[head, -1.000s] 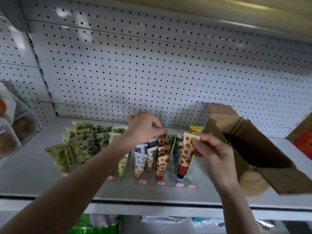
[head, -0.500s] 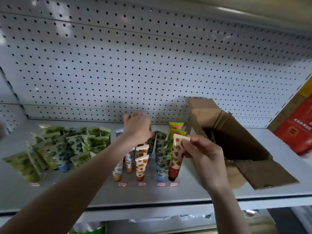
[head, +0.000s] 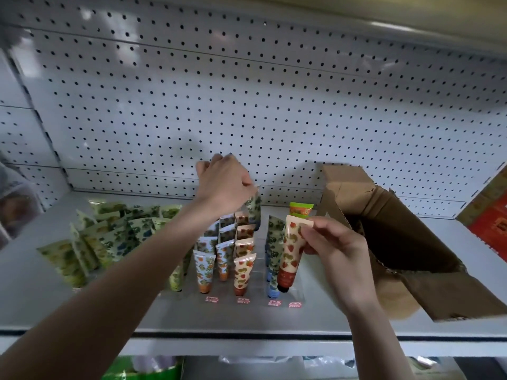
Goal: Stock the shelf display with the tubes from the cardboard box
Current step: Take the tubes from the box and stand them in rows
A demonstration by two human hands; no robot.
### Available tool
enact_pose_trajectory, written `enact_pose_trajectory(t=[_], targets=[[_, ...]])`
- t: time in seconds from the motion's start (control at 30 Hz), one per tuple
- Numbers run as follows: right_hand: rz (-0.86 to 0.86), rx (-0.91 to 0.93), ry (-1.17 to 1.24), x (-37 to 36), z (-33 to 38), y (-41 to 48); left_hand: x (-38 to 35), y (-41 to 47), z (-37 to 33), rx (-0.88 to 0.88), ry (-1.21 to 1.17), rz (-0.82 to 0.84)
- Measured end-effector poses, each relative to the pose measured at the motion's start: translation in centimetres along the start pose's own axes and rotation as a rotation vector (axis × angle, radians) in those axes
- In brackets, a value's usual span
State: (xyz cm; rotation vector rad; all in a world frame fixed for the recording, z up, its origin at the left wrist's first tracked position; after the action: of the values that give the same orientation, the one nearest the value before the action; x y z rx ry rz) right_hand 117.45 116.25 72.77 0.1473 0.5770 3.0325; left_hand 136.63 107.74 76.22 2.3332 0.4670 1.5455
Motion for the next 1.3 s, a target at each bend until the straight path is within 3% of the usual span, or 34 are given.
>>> enact_pose_trajectory(t=[0.17,0.47,0.83,1.3], targets=[[0.032,0.004,0.055,-2.2,0.7,0.2,5.0,-0.1,2.3,0.067,-0.125,-0.129],[0.141,0.034,0.105,-7.9,2.3,-0.6,11.0,-2.7,9.5,0.211,-0.030,-0.274],[0.212,-0.023,0.136,-12.9,3.0,-1.9,12.9,-7.1,15.4,0.329,0.100,-0.195],[0.213,-0.038,0.069,-13.3,2.1,-2.6,7.3,-9.0,16.5,0.326,0.079,0.005]])
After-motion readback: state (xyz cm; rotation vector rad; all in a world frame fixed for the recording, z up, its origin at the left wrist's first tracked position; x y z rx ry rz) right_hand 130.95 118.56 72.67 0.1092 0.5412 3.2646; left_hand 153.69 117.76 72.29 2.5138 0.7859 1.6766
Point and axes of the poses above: each hand's wrist, its own y-axis towards the middle knuckle, its own x-axis out of the back of the hand, z = x × y, the point moved 1 cm from there along y, towards the middle knuckle, and after that the axes turned 6 degrees about x, right-handed, at the moved point
